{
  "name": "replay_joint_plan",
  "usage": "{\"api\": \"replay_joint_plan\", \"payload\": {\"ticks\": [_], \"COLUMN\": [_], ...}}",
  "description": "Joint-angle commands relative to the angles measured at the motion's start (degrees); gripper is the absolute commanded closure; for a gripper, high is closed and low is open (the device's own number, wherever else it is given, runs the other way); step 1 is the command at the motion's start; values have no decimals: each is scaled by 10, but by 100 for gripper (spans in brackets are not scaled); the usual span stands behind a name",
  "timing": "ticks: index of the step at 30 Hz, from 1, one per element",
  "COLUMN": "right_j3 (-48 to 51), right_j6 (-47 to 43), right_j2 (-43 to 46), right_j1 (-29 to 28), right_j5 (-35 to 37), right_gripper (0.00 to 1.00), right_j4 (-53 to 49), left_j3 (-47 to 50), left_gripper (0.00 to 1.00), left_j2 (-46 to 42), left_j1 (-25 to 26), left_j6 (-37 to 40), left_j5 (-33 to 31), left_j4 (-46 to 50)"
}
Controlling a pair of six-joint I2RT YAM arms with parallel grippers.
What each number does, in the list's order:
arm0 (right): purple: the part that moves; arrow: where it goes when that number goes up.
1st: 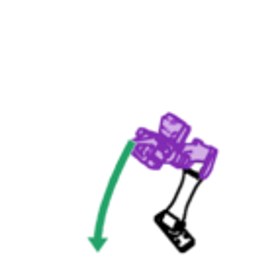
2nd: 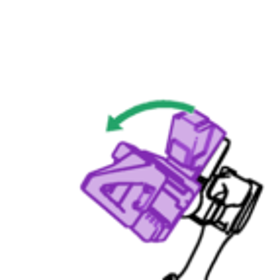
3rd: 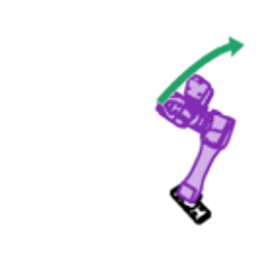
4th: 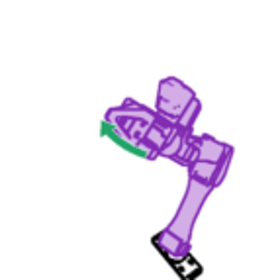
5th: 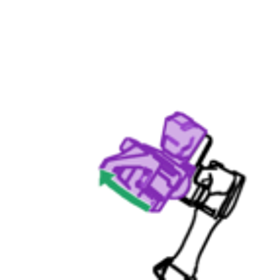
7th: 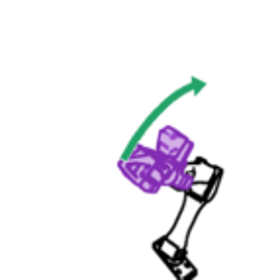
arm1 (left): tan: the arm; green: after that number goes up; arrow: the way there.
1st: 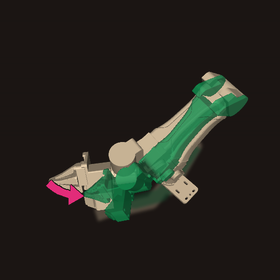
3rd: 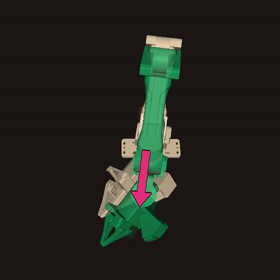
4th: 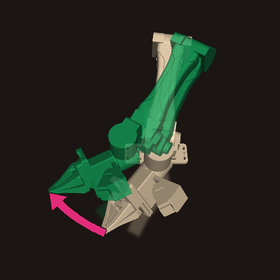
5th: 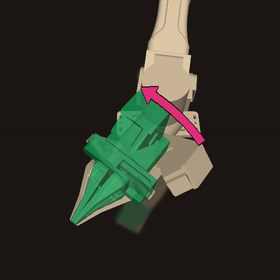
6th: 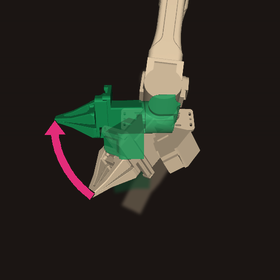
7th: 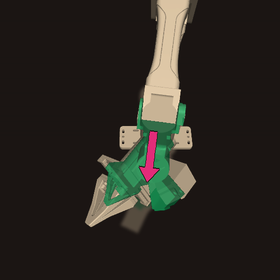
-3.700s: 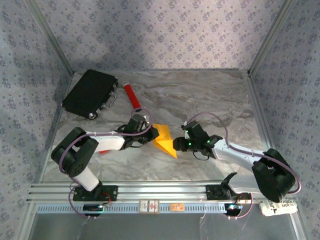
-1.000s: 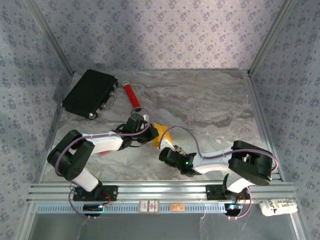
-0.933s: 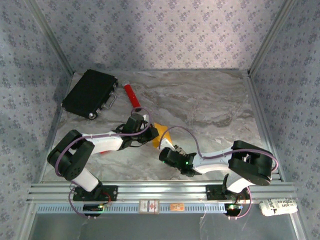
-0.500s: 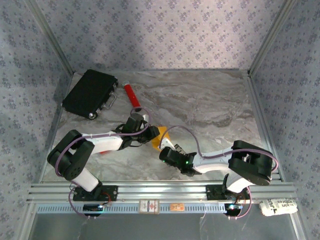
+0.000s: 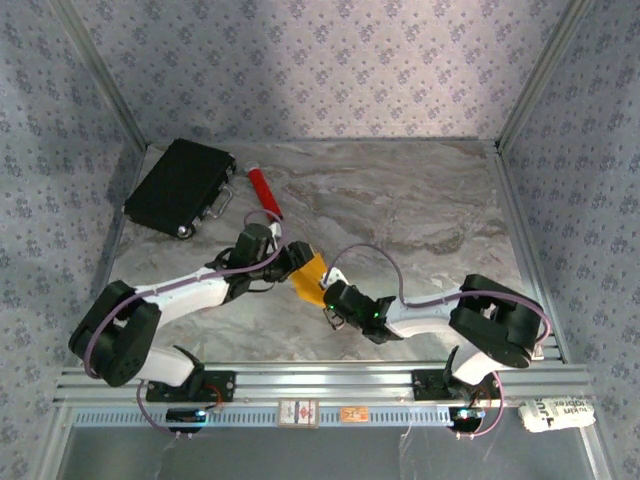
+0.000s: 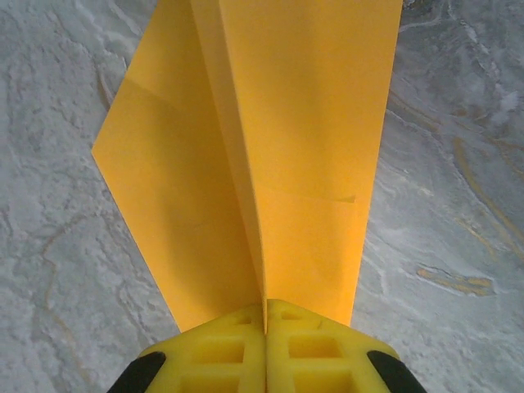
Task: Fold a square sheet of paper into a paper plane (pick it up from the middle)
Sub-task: Fourth fold the wing at the center of the table.
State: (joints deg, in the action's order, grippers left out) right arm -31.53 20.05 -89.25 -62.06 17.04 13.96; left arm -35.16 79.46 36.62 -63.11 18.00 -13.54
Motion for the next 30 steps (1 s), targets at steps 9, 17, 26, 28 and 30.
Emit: {"api": "replay_joint_plan", "payload": {"ticks": [9, 17, 26, 28, 30], "right_j3": [15, 13, 9, 8, 9], "right_j6": [53, 107, 154, 165, 179], "right_j2": [-16, -23, -32, -36, -43], "right_j1": [45, 96, 140, 148, 155], "right_j5": [-132, -244, -325, -339, -351], "right_gripper": [93, 93, 93, 93, 93], "right_j4": [33, 46, 58, 58, 64], "left_j3": [24, 38, 51, 48, 46], "left_gripper": [49, 82, 93, 94, 94], "left_j2": [-42, -41, -10, 4, 20], "left_j1": [-6, -6, -5, -4, -2], "left_j6": [-1, -7, -27, -32, -36], "left_j5": [-13, -12, 13, 23, 28], "left_j4": [26, 18, -34, -50, -68]}}
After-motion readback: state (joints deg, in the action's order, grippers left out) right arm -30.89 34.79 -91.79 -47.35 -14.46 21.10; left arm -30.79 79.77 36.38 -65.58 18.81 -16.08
